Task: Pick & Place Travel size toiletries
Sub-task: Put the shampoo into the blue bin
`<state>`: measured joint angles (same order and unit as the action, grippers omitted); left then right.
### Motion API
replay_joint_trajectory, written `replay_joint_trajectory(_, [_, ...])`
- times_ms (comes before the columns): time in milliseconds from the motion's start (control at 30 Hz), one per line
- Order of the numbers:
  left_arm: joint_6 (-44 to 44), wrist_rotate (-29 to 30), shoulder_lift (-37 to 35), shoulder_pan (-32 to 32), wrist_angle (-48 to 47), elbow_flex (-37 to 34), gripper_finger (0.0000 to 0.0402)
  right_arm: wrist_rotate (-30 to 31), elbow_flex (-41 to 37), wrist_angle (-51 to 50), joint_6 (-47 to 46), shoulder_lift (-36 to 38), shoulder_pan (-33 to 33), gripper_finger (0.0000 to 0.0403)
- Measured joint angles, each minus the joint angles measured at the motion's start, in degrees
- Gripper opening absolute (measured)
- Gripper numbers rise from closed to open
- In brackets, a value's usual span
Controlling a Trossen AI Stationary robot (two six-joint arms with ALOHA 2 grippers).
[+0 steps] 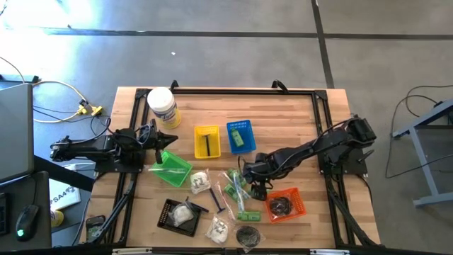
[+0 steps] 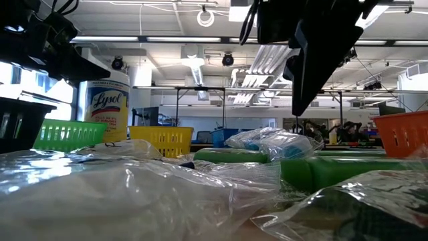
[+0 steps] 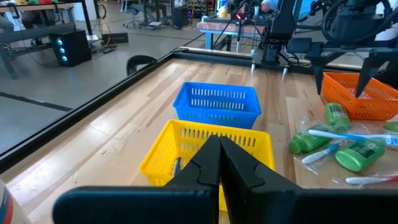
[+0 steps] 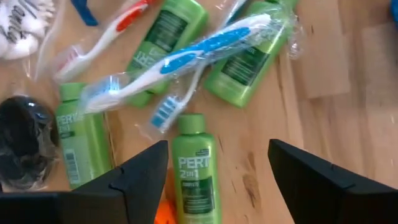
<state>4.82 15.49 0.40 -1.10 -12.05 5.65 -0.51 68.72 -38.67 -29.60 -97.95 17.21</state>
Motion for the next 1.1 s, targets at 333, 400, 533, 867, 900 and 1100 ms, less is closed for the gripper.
replay_joint_trajectory(333, [0.2,-0.4,0.0,0.0,0.1,0.0,0.0,-2.7,-0.2,3.8,-1.1,-5.5,0.8,0.027])
replay_joint_trajectory(400, [0.2,-1.0,0.0,0.0,0.1,0.0,0.0,-3.3,-0.4,2.7,-1.7,-6.3,0.9,0.027])
replay_joint_trajectory(533, [0.2,-1.2,0.0,0.0,0.1,0.0,0.0,-5.4,-0.3,2.4,-1.7,-6.3,0.8,0.027])
replay_joint_trajectory(867, [0.0,-1.3,0.0,0.0,0.1,0.0,0.0,-4.1,-0.3,3.2,2.2,-10.0,1.3,0.027])
replay_joint_trajectory(900, [0.0,-1.4,0.0,0.0,0.0,0.0,0.0,-4.0,-0.3,2.9,2.7,-10.4,1.2,0.027])
replay_joint_trajectory(1100, [0.0,-1.4,0.0,0.0,0.1,-0.1,0.0,-2.4,-0.3,3.4,5.7,-11.3,1.1,0.027])
